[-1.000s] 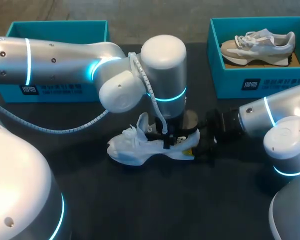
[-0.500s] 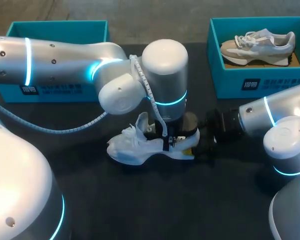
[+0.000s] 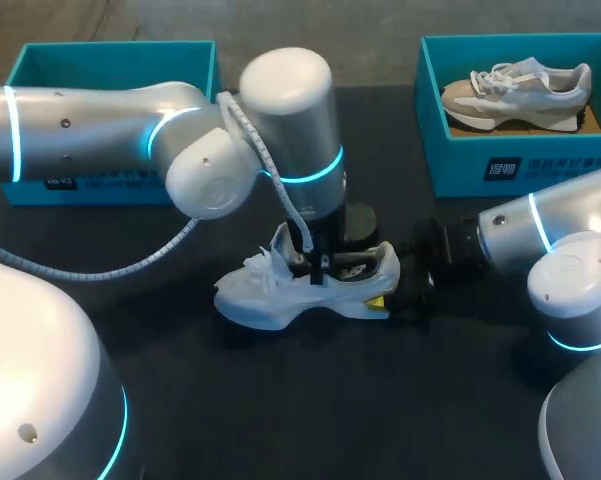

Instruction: Take the shoe out of the shoebox, open the shoe tongue, remove and reinsert the insole, then place the shoe into the shoebox

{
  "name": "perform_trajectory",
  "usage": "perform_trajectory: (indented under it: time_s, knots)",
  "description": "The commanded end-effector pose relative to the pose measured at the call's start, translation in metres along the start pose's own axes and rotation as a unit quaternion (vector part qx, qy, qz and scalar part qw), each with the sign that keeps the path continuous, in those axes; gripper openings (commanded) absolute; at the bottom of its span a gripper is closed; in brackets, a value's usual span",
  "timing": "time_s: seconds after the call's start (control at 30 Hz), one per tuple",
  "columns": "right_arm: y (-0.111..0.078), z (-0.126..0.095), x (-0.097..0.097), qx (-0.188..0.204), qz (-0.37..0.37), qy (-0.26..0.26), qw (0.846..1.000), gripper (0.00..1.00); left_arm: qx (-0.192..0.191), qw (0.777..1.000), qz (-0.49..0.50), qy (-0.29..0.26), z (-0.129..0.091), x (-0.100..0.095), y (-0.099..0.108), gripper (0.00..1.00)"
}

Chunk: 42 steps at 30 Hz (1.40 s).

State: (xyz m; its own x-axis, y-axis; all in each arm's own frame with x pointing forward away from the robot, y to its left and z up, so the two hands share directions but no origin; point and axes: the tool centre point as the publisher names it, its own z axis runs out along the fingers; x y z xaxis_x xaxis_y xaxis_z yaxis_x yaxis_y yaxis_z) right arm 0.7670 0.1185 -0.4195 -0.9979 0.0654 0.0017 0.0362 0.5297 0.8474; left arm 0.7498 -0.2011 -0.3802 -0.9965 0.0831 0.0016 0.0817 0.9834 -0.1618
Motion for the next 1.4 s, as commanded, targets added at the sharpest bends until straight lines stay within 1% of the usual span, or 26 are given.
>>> perform_trajectory:
  time_s: [0.03,0.1,0.2,0.23,0.33,0.5,0.67,0.8,0.87,1.1,1.4]
  knots:
    - [-0.002,0.002,-0.002,0.004,0.001,0.000,1.000,0.00,0.031,0.999,0.003,0.018,-0.010,0.001,0.012,0.00]
    - [-0.002,0.002,-0.002,0.004,0.001,0.000,1.000,0.00,0.037,0.999,0.003,0.020,-0.012,0.002,0.013,0.00]
    - [-0.002,0.002,-0.002,0.004,0.001,0.000,1.000,0.00,0.059,0.998,0.007,0.028,-0.016,0.004,0.014,0.00]
    - [-0.002,0.002,-0.002,0.004,0.001,0.000,1.000,0.00,0.074,0.997,0.010,0.037,-0.018,0.005,0.014,0.00]
    - [-0.002,0.002,-0.002,0.004,0.001,0.000,1.000,0.00,0.088,0.995,0.013,0.043,-0.023,0.006,0.013,0.00]
    - [-0.002,0.002,-0.002,0.004,0.001,0.000,1.000,0.00,0.095,0.994,0.017,0.042,-0.028,0.007,0.010,0.00]
    - [-0.002,0.002,-0.002,0.004,0.001,0.000,1.000,0.00,0.112,0.992,0.024,0.045,-0.033,0.004,0.004,0.00]
    - [-0.002,0.002,-0.002,0.004,0.001,0.000,1.000,0.00,0.122,0.991,0.029,0.046,-0.037,0.000,-0.001,0.00]
    - [-0.002,0.002,-0.002,0.004,0.001,0.000,1.000,0.00,0.134,0.989,0.036,0.046,-0.042,-0.002,-0.005,0.00]
    - [-0.002,0.002,-0.002,0.004,0.001,0.000,1.000,0.00,0.144,0.988,0.049,0.037,-0.055,-0.009,-0.020,0.00]
    - [-0.002,0.002,-0.002,0.004,0.001,0.000,1.000,0.00,0.156,0.984,0.074,0.034,-0.064,-0.013,-0.042,0.00]
